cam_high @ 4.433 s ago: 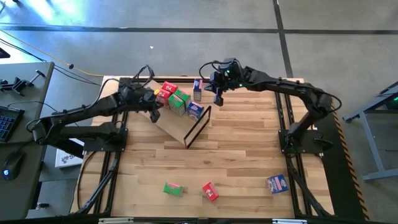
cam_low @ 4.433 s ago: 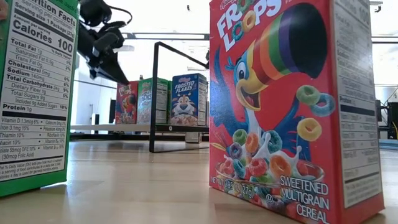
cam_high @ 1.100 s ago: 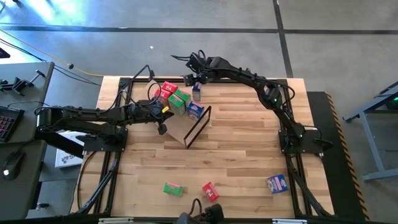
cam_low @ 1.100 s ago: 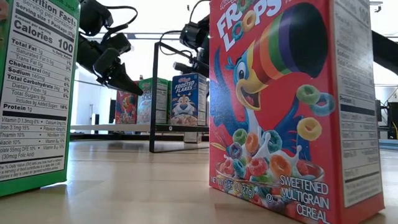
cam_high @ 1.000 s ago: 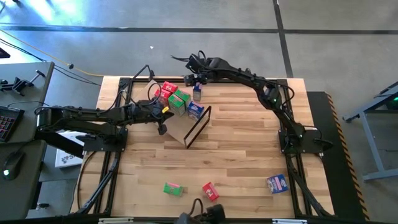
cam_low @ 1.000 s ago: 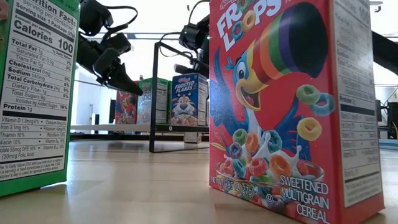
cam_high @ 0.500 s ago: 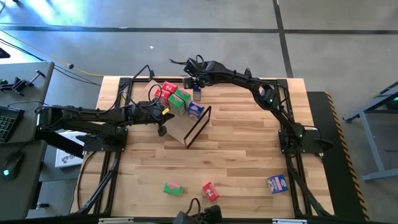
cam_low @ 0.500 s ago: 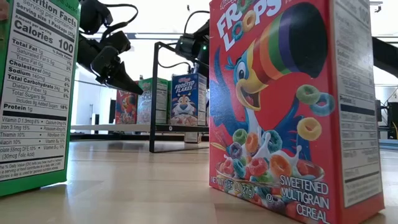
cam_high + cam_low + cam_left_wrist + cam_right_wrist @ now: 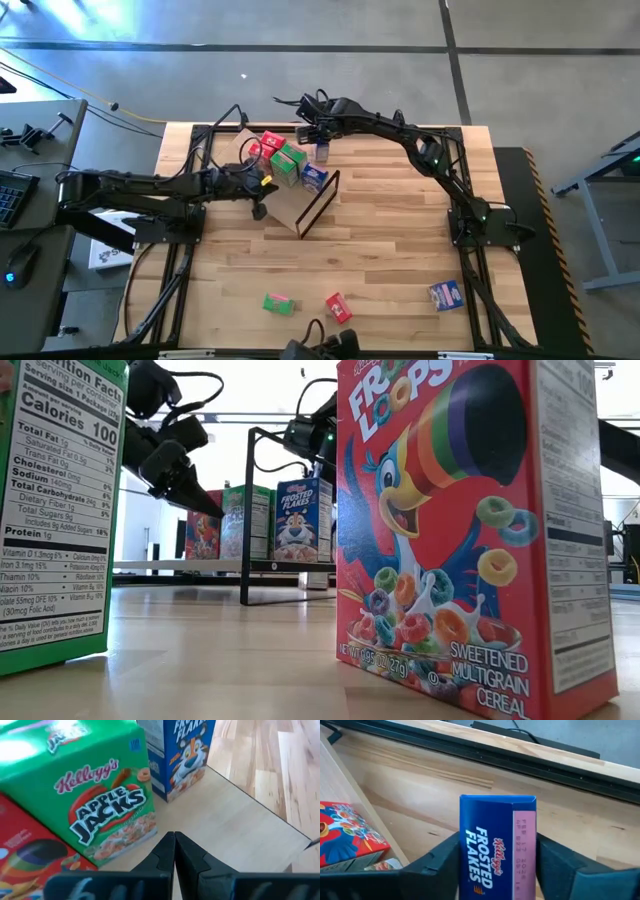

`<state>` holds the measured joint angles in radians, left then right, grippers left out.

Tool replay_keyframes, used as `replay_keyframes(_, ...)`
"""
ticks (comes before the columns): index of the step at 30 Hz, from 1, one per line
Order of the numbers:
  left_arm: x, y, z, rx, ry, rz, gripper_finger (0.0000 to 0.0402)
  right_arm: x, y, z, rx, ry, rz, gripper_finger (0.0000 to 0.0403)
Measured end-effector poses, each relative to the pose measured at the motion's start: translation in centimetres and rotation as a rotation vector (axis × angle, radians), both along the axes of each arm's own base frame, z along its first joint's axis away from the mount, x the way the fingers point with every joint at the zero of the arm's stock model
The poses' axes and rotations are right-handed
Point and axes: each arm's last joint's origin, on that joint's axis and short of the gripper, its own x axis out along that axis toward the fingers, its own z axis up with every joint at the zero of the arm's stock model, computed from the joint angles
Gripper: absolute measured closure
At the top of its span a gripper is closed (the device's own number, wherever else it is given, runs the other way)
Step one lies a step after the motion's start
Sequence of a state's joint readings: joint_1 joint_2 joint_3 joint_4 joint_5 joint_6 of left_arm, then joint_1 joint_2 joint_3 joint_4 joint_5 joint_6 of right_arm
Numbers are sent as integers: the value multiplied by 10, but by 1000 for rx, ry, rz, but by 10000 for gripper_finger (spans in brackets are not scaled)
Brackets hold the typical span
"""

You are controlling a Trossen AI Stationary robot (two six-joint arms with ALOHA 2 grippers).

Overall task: Stack cereal on shelf
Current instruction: Put the top blue cereal on the shelf

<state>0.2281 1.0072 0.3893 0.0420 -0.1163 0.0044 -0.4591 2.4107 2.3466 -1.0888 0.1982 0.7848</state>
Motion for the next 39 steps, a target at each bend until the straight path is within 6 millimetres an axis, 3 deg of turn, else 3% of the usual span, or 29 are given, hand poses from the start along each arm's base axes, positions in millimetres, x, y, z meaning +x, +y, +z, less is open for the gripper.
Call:
replay_keyframes(5,-4,-1,8,8,-40,4,401,0,0,0,-11,13,34,250)
replay_keyframes(9,-10,-2,12,12,-75,6,401,-2,2,10,-22,12,74,259)
replay_keyframes(15,-28,-2,7,23,-157,25,401,-15,13,49,-60,-16,137,259)
replay_keyframes(19,-38,0,10,20,-215,36,401,-29,27,86,-125,-39,161,260)
replay_keyframes(30,-47,-1,15,14,-272,19,401,-65,105,176,-264,-159,353,260)
replay_keyframes(35,-46,-1,15,14,-272,19,401,-61,145,196,-332,-250,548,260)
replay_keyframes(39,-46,-1,15,14,-272,19,401,-48,168,193,-340,-288,697,260)
